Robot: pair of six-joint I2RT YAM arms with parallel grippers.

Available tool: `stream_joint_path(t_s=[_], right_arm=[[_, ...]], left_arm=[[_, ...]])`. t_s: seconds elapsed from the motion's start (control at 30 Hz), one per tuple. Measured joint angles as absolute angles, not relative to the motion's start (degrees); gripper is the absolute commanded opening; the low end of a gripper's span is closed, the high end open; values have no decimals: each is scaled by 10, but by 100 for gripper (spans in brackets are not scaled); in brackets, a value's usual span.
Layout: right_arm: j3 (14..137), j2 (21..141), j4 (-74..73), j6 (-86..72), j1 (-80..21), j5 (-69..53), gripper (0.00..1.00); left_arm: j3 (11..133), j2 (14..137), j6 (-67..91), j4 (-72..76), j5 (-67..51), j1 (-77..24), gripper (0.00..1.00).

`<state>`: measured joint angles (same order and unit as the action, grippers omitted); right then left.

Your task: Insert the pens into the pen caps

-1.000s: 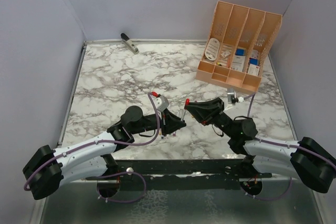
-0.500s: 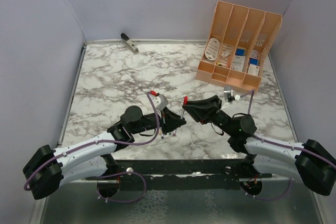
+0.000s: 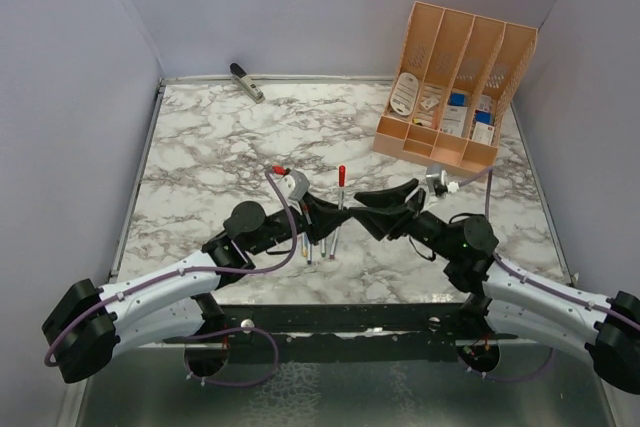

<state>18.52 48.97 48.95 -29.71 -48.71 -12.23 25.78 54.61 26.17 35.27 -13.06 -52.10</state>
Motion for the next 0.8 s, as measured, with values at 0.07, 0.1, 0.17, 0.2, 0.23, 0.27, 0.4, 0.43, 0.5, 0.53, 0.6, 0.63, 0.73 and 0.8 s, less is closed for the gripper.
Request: stream_joint_path(t_s=[0.07,0.1,0.17,0.2,0.23,0.27,0.4,0.43,0.5,0.53,0.6,0.63,0.73,0.8], right_arm=[[192,465,462,-286,-487,-111,46],[196,450,443,-280,-487,-100,46],[201,430,416,-271,-487,-80,45],[205,418,396,-264,-487,-64,44],[207,408,380,-256,-487,-47,43],[209,402,366,-251,-487,-32,42],[227,394,301,-232,-487,49,35],[234,396,284,-228,-487,67,33],[253,410,253,-220,-487,100,32],[261,418,242,-217,-487,112,31],[273,433,222,-211,-487,130,31],[275,438,216,-209,-487,135,31],[276,447,194,-206,-487,152,31],[276,447,187,-206,-487,158,31]], left_arm=[[258,543,259,325,-99,-521,0],[262,543,256,306,-81,-521,0],[276,544,249,259,-46,-520,0],[286,545,243,232,-20,-516,0],[296,547,237,211,-1,-513,0],[305,551,232,195,15,-506,0],[327,579,220,155,40,-439,0],[328,592,219,147,40,-411,0],[328,618,218,135,39,-373,0],[329,633,217,127,39,-356,0],[333,664,213,110,40,-335,0],[337,681,211,102,40,-329,0],[362,732,206,77,37,-309,0],[387,769,204,65,31,-288,0]])
